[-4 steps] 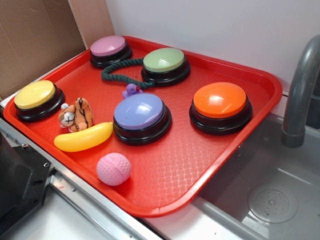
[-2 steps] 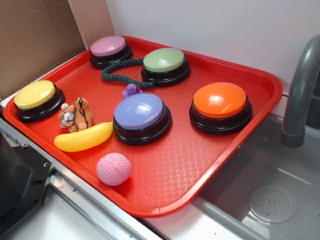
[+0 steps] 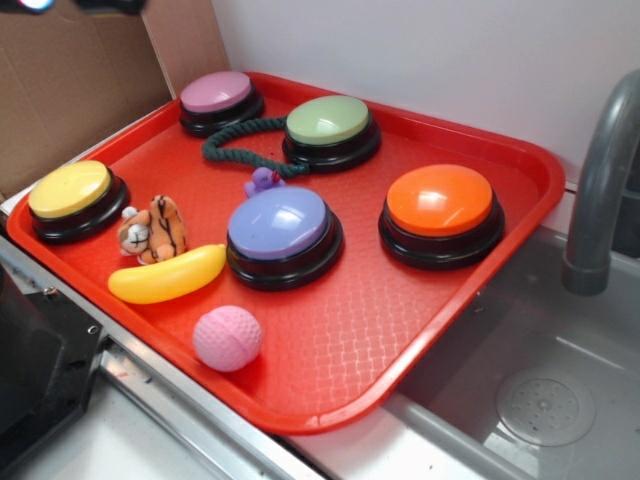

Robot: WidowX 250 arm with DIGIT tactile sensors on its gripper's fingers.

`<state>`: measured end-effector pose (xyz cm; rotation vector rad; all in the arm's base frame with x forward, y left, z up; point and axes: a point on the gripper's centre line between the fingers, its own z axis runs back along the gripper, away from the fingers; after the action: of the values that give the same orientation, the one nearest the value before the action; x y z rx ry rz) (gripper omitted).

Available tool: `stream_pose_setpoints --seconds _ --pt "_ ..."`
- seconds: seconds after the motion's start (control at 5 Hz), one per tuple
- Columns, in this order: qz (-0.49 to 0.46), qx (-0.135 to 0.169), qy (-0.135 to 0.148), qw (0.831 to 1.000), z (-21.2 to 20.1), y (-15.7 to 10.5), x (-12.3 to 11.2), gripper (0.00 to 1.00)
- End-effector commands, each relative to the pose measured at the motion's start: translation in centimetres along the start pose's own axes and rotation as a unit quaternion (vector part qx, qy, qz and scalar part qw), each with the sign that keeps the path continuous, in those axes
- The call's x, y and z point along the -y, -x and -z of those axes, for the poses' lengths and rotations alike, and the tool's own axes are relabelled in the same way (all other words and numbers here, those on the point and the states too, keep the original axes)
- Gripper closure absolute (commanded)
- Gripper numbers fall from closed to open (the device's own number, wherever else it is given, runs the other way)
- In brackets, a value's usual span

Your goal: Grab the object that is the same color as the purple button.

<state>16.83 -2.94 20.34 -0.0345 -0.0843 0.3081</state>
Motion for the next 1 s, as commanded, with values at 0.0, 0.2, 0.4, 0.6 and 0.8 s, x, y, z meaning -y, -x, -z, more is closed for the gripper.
stream_pose_setpoints --seconds 0.0,0.2,0.4,0.6,0.8 --pt "-0.128 0.043 -0.022 0.991 6.0 -5.3 1.5 0.0" --pt "-0.204 0.068 -0.057 0.975 8.9 -6.6 0.9 0.0" --pt "-0.249 0.1 -0.086 0.959 11.4 -7.5 0.1 0.0" --pt "-0.256 0.096 -0.086 0.958 13.6 -8.0 -0.3 0.0" --pt "-0.26 0.092 -0.065 0.959 15.6 -8.2 -0.7 0.0"
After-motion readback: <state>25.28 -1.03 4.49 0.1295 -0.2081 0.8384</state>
